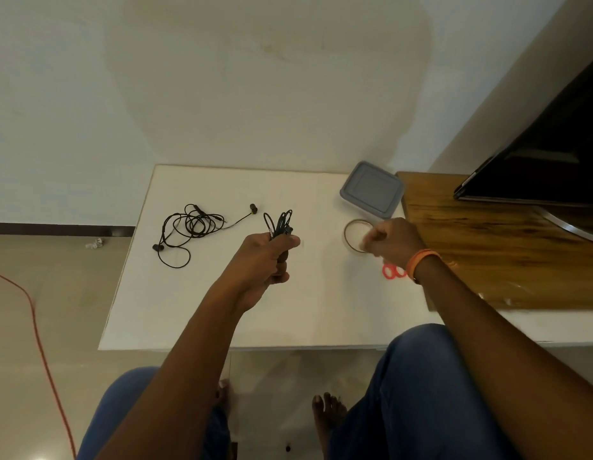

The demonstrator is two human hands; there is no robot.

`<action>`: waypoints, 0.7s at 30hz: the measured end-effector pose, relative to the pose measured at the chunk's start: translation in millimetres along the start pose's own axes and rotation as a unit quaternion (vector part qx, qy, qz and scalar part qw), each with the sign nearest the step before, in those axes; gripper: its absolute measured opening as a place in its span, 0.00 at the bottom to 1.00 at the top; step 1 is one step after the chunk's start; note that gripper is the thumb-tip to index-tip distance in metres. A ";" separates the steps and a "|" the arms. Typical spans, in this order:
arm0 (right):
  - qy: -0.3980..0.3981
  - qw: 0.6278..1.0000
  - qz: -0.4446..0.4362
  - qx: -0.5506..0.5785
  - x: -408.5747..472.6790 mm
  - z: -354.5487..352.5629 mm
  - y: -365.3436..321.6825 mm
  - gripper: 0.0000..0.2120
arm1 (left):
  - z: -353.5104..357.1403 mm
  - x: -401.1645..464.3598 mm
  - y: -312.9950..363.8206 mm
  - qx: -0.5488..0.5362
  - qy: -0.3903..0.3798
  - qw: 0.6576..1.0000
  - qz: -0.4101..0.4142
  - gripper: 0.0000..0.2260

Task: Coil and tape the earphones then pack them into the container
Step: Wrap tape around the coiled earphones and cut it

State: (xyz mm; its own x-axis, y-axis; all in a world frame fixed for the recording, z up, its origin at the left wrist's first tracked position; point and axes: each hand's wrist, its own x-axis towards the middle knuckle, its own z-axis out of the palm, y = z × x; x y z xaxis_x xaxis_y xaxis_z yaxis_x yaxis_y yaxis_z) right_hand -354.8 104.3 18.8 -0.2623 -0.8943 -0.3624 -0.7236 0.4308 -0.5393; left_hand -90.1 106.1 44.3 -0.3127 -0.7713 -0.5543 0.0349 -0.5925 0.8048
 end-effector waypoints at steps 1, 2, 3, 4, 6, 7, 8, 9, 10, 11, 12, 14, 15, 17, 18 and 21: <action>-0.019 0.994 -0.031 0.101 -9.9 -0.1 -14.5 0.05 | -1.7 -0.2 0.7 0.008 -0.008 1.000 0.002 0.10; -0.061 0.977 -0.053 0.197 -22.2 -1.1 -31.1 0.07 | -2.9 -0.8 1.8 0.017 -0.019 1.000 0.002 0.10; -0.111 0.953 -0.073 0.273 -32.1 -0.5 -45.4 0.10 | -4.1 -2.2 2.8 0.027 -0.030 0.999 0.003 0.10; -0.157 0.928 -0.093 0.326 -40.8 1.0 -58.8 0.13 | -5.0 -4.0 3.8 0.037 -0.042 0.998 0.003 0.09; -0.222 0.889 -0.111 0.384 -50.1 5.8 -74.2 0.18 | -6.0 -7.5 5.3 0.050 -0.063 0.997 0.003 0.09; -0.242 0.879 -0.114 0.394 -52.5 8.5 -77.5 0.19 | -6.5 -9.2 5.7 0.052 -0.070 0.996 0.004 0.09; -0.253 0.875 -0.111 0.398 -54.9 11.0 -79.5 0.19 | -7.1 -10.5 5.9 0.051 -0.073 0.996 0.005 0.09; -0.255 0.874 -0.106 0.400 -57.2 13.5 -81.0 0.18 | -8.2 -11.4 6.0 0.048 -0.074 0.996 0.007 0.09; -0.247 0.876 -0.098 0.403 -59.1 15.1 -81.6 0.17 | -9.2 -11.7 6.1 0.042 -0.073 0.996 0.007 0.08; -0.233 0.879 -0.089 0.406 -60.2 16.8 -81.8 0.16 | -10.2 -11.7 5.9 0.033 -0.072 0.997 0.005 0.08; -0.216 0.882 -0.078 0.412 -61.3 18.2 -82.2 0.15 | -11.0 -11.4 5.5 0.019 -0.072 0.997 0.002 0.08; -0.194 0.879 -0.052 0.432 -61.9 19.9 -82.5 0.16 | -11.1 -10.0 4.9 -0.015 -0.076 0.997 -0.002 0.10; -0.195 0.875 -0.047 0.441 -62.5 20.3 -82.7 0.15 | -10.5 -9.6 4.6 -0.029 -0.079 0.996 -0.004 0.10; -0.204 0.878 -0.056 0.429 -64.2 21.5 -84.0 0.13 | -10.1 -9.6 4.3 -0.045 -0.083 0.996 -0.006 0.09; -0.204 0.886 -0.064 0.412 -65.2 22.6 -85.0 0.12 | -10.2 -9.8 4.0 -0.048 -0.084 0.995 -0.006 0.09; -0.196 0.900 -0.071 0.383 -67.1 27.4 -87.7 0.10 | -12.3 -9.7 1.9 -0.050 -0.086 0.995 -0.009 0.09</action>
State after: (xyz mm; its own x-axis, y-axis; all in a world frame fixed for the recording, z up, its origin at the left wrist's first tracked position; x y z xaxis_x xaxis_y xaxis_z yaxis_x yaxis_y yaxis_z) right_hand -256.2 129.9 69.6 0.1526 -0.8998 -0.4087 -0.0408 0.4074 -0.9123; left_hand -75.4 109.6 48.6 -0.4709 -0.7142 -0.5179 0.1198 -0.6334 0.7645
